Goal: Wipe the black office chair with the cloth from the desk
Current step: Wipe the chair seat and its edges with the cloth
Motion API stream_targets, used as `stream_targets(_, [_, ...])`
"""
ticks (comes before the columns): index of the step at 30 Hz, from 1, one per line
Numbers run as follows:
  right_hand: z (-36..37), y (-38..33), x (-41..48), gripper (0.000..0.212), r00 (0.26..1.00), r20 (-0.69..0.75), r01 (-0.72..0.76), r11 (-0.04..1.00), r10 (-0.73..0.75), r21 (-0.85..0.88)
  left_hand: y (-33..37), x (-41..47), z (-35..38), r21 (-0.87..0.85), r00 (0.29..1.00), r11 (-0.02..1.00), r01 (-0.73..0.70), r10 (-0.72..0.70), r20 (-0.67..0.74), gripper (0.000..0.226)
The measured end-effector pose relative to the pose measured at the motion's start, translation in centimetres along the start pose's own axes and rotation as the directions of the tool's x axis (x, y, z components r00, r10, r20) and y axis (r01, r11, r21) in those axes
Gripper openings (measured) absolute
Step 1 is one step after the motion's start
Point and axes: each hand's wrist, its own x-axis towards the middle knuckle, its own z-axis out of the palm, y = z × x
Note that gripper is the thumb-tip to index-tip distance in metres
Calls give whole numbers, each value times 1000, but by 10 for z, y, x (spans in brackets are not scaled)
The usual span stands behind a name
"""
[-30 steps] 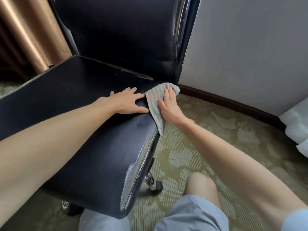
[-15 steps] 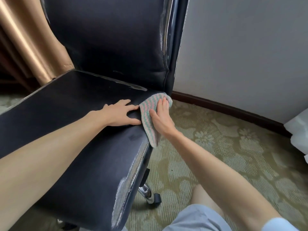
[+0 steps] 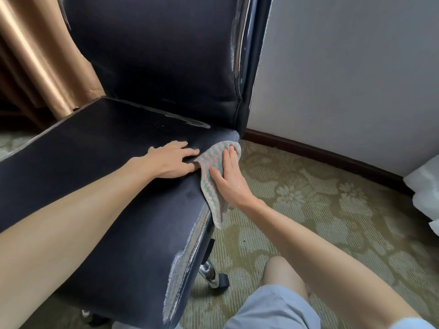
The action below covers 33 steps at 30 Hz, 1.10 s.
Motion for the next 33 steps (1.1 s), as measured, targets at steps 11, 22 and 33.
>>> stream_targets(11, [-23,4,77,76,994,-24,-109,993,110,42,-3,0,10,-28,1000,1000,-6,7,17,83])
stream_targets(22, [-14,-2,34,61,995,92,-24,1000,23,9,7,20,3,12,995,996,90,-91,30,86])
stream_targets(33, [-3,-2,-2,56,994,97,44,995,-52,90,7,10,0,24,997,999,46,-48,68,86])
